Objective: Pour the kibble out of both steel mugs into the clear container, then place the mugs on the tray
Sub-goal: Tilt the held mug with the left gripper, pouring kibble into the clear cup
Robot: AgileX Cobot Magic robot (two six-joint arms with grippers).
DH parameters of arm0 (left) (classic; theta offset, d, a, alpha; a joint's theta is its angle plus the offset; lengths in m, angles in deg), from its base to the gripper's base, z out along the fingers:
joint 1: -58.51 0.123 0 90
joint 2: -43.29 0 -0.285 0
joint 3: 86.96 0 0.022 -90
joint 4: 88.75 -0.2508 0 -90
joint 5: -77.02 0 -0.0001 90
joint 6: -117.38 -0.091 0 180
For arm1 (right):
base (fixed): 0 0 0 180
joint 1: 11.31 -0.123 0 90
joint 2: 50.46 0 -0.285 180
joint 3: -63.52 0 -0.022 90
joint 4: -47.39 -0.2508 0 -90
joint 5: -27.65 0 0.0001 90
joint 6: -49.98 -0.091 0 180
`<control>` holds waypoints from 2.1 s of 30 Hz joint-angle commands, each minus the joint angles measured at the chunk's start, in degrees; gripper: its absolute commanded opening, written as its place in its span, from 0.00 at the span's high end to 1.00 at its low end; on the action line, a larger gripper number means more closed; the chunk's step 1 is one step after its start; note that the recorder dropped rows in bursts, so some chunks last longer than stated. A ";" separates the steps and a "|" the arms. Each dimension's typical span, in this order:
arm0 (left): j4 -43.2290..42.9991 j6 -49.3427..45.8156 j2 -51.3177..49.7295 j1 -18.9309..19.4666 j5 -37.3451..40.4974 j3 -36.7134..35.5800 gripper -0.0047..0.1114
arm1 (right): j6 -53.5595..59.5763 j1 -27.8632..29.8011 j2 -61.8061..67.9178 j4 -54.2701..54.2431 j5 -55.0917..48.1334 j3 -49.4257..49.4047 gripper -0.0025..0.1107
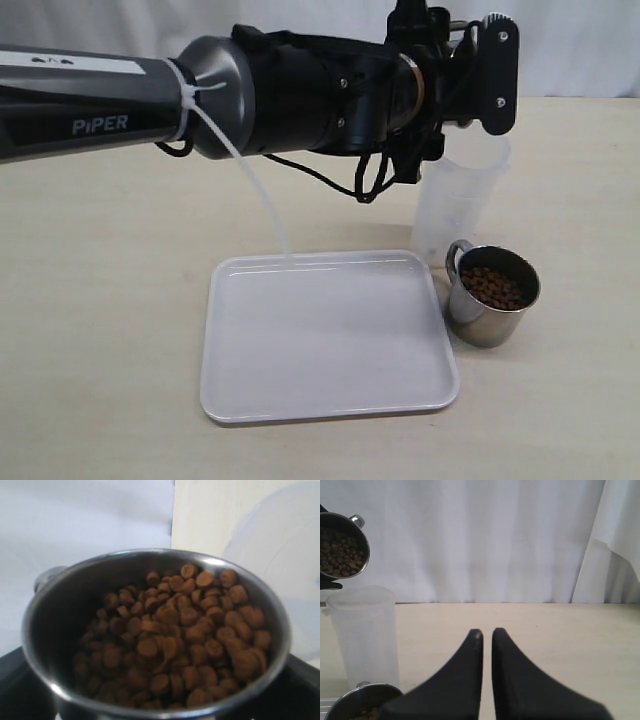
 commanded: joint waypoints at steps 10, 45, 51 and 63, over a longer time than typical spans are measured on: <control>-4.67 -0.03 0.49 -0.15 -0.19 0.76 0.96 | -0.08 -0.18 -0.23 -0.11 0.07 -0.24 0.93; -8.18 -1.51 0.49 -1.65 2.60 0.66 0.96 | -0.08 -0.18 -0.23 -0.11 0.07 -0.24 0.93; -8.18 -2.77 0.49 -1.65 2.57 0.66 0.96 | -0.08 -0.18 -0.23 -0.11 0.07 -0.24 0.93; -8.30 -3.07 0.49 -1.65 2.58 0.66 0.96 | -0.08 -0.18 -0.23 -0.11 0.07 -0.24 0.93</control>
